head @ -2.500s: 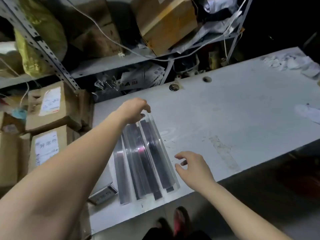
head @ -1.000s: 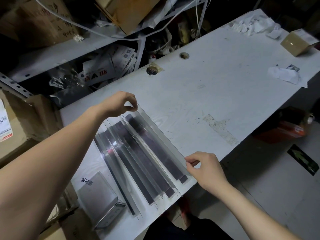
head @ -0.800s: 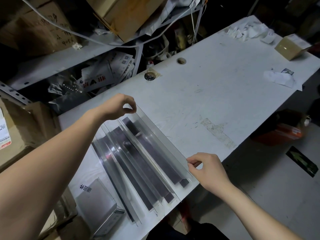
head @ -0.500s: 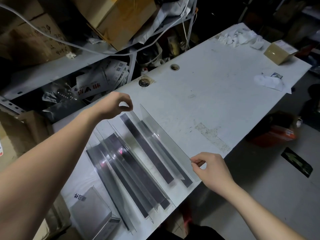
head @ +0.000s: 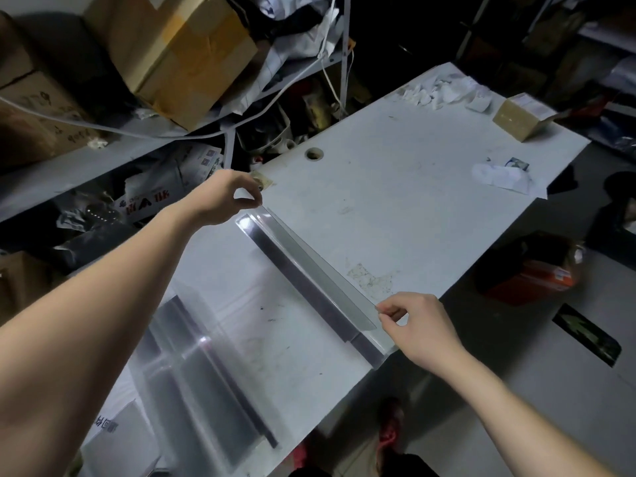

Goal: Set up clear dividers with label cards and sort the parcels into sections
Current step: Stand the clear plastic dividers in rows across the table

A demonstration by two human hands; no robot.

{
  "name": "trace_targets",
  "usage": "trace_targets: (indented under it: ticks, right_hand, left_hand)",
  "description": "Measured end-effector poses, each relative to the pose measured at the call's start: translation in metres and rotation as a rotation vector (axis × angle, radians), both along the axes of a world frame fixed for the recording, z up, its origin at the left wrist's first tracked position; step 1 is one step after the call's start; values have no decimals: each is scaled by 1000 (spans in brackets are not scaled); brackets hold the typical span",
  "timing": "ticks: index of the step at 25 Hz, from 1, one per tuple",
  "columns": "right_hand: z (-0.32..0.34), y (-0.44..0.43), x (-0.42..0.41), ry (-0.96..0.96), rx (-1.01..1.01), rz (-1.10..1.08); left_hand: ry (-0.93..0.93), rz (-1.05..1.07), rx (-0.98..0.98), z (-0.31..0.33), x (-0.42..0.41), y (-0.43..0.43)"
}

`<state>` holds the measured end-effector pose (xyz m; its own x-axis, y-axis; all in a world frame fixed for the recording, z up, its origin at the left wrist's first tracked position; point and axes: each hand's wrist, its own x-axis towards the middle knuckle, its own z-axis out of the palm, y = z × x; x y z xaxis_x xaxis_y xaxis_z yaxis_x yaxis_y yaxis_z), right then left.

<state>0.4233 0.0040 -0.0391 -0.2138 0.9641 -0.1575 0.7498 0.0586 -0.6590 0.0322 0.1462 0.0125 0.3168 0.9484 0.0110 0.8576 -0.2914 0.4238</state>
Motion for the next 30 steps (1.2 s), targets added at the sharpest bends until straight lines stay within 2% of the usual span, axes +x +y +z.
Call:
trace_targets:
  ticks: [7, 14, 20, 30]
  right_hand:
    - [14, 76, 100, 9, 10, 55]
    - [16, 155, 181, 44, 26, 12]
    - [14, 229, 221, 33, 38, -29]
    - [-12, 364, 265, -32, -10, -99]
  left_hand:
    - [32, 49, -14, 21, 96, 62]
    - [57, 64, 20, 29, 169, 140]
    - [38, 31, 5, 26, 213, 227]
    - [8, -29, -28, -16, 249, 398]
